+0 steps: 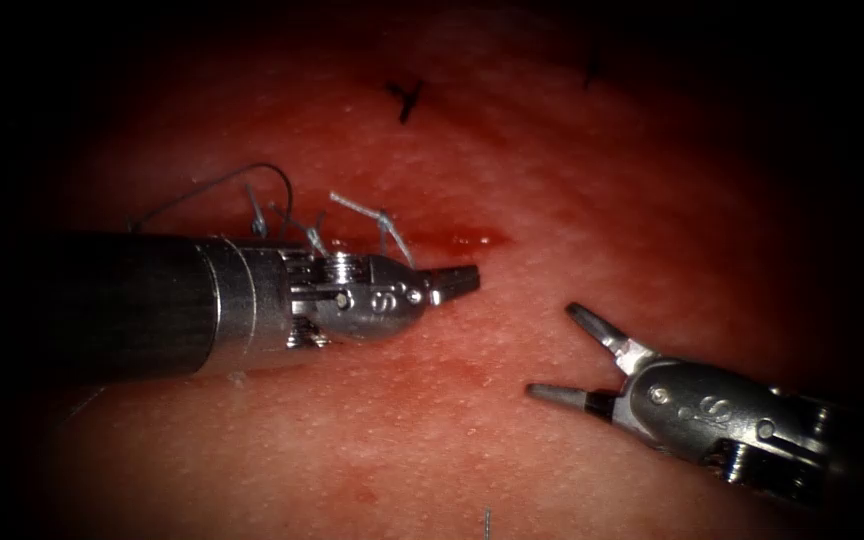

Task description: Wound Closure

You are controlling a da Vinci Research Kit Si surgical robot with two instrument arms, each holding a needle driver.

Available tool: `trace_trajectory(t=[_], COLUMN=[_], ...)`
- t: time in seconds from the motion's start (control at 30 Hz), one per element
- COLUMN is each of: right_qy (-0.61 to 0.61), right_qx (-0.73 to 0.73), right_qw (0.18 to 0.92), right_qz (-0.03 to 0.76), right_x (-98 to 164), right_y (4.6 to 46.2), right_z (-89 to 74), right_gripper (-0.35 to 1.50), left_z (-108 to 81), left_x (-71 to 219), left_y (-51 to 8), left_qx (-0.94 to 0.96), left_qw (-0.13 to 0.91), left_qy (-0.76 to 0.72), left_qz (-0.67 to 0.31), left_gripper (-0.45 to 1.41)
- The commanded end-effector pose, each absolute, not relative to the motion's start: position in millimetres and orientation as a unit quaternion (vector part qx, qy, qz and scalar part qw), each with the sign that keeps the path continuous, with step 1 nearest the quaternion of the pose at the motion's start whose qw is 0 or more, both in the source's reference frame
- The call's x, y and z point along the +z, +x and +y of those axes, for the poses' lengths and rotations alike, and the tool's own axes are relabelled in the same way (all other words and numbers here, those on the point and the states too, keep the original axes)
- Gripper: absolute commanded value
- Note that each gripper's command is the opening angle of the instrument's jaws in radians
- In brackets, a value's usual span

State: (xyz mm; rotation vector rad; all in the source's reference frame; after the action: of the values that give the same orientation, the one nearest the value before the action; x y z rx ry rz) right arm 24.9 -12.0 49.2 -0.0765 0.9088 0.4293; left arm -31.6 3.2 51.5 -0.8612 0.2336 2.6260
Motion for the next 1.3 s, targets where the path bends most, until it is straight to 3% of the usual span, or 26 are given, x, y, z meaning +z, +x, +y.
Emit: trace_trajectory(t=[0.03, 0.47, 0.57, 0.67, 0.93, 1.3], right_qy=[-0.039, -0.023, -0.028, -0.030, -0.056, -0.098], right_qx=[0.205, 0.140, 0.126, 0.104, 0.032, -0.033], right_qw=[0.875, 0.844, 0.837, 0.829, 0.797, 0.808], right_qz=[0.436, 0.518, 0.531, 0.549, 0.600, 0.581], right_x=[49.7, 54.6, 55.5, 56.0, 57.2, 61.0], right_y=[25.7, 27.6, 29.1, 31.0, 35.6, 38.5], right_z=[-11.4, -6.3, -5.4, -5.2, -5.4, -4.5], right_gripper=[1.22, 1.17, 1.17, 1.15, 1.13, 1.10], left_z=[3.7, 2.7, 2.1, 2.0, 3.7, 3.7], left_x=[51.6, 48.9, 48.2, 47.6, 46.7, 46.7], left_y=[-31.9, -27.3, -26.3, -25.5, -24.4, -24.9], left_qx=[0.928, 0.918, 0.917, 0.914, 0.903, 0.900], left_qw=[0.184, 0.186, 0.186, 0.190, 0.204, 0.201], left_qy=[-0.311, -0.336, -0.339, -0.344, -0.359, -0.369], left_qz=[0.088, 0.098, 0.099, 0.103, 0.118, 0.116], left_gripper=[-0.45, -0.45, -0.43, -0.28, -0.30, -0.35])
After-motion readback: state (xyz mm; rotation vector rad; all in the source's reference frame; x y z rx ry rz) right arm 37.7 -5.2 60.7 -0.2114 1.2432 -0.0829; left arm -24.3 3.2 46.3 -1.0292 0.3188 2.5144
